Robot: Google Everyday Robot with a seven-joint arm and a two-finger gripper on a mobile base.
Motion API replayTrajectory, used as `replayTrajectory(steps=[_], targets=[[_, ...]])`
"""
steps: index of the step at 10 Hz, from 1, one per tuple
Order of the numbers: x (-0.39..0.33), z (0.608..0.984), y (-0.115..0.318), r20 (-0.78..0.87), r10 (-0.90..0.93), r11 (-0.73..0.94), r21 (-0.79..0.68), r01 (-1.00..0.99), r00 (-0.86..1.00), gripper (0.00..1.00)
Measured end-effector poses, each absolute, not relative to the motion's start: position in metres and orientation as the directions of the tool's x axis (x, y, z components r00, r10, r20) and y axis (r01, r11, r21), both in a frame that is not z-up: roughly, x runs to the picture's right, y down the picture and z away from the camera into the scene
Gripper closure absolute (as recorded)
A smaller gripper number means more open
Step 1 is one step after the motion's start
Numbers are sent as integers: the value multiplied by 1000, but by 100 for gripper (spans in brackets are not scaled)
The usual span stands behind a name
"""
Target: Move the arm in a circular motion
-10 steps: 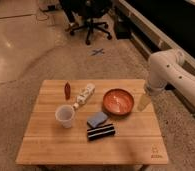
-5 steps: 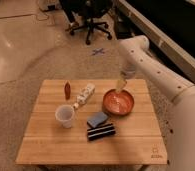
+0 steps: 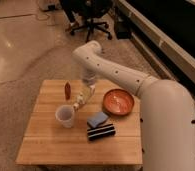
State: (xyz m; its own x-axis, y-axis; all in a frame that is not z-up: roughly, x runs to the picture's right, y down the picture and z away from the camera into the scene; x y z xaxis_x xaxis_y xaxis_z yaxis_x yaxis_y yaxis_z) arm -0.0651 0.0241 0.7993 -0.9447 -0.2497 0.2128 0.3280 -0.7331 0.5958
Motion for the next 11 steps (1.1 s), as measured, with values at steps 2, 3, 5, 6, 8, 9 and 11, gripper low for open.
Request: replayTrajectory(steps=[2,3,5,6,8,9,11], targets=[[-107,760,72,88,-98,-739,661,132,-991,20],[-115,737,95,24,-29,-727,686,38,-999,20],[-105,684,144,-123,125,-677,715,-175,-985,20],[-92,666,159,-183,185,-653,711,-260,-965,20],[-52,642,176,-278,268,-612,690,-386,-922,20],[-25,636,179,-300,279,-604,684,-409,-912,20],[47,639,172,-266,237,-622,697,-356,-934,20]])
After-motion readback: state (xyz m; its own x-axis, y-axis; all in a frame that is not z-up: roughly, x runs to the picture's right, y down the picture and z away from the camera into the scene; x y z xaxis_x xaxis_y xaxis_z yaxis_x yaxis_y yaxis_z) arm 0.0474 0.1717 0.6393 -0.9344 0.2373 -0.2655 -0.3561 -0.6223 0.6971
